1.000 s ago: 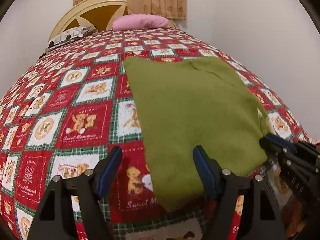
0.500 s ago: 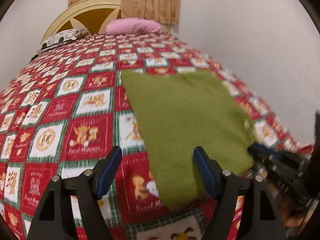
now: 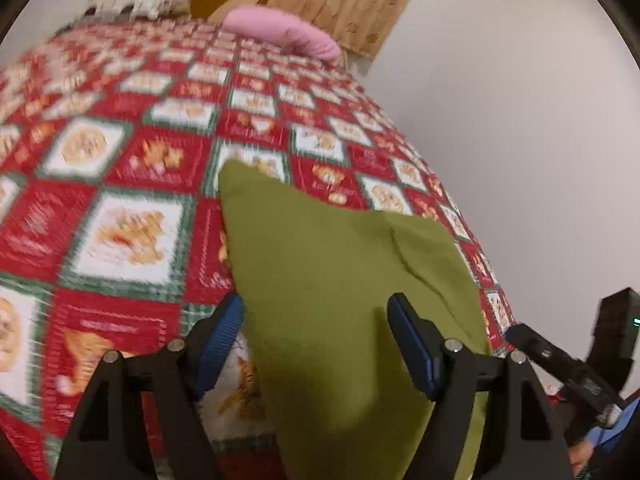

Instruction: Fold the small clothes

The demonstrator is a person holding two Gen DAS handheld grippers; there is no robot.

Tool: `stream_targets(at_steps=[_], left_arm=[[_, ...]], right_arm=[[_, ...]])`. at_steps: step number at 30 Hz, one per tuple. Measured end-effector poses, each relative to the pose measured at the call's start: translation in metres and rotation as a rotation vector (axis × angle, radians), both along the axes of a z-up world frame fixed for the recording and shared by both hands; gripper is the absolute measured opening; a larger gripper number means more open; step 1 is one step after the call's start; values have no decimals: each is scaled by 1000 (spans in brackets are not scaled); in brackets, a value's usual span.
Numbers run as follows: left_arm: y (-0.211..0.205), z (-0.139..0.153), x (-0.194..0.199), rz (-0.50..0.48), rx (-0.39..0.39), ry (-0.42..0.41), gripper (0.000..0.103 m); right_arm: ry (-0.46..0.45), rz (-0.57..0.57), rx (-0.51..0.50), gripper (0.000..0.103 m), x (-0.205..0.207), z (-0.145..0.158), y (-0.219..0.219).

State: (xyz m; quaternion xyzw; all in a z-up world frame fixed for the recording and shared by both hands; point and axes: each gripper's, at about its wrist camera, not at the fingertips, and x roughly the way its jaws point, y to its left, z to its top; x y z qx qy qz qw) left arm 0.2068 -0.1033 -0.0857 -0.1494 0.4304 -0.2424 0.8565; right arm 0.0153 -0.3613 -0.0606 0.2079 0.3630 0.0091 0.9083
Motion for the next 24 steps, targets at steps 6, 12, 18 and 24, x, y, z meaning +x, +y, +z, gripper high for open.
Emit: stream_targets(at_steps=[6,12,18,24], left_arm=[[6,-26,2,-33,-99,34,81],[6,-26,0,-47,-107,6,82],[2,-26,2,-68,-123,-1,68],[-3,-22,0,-70,-92,-27,47]], right_arm=[[58,60,94,75,34,-41,-4],[37,106,65,76,38,-41,4],[48,171,15,48,50,-41,18],[45,138,-127,34,44,-29,41]])
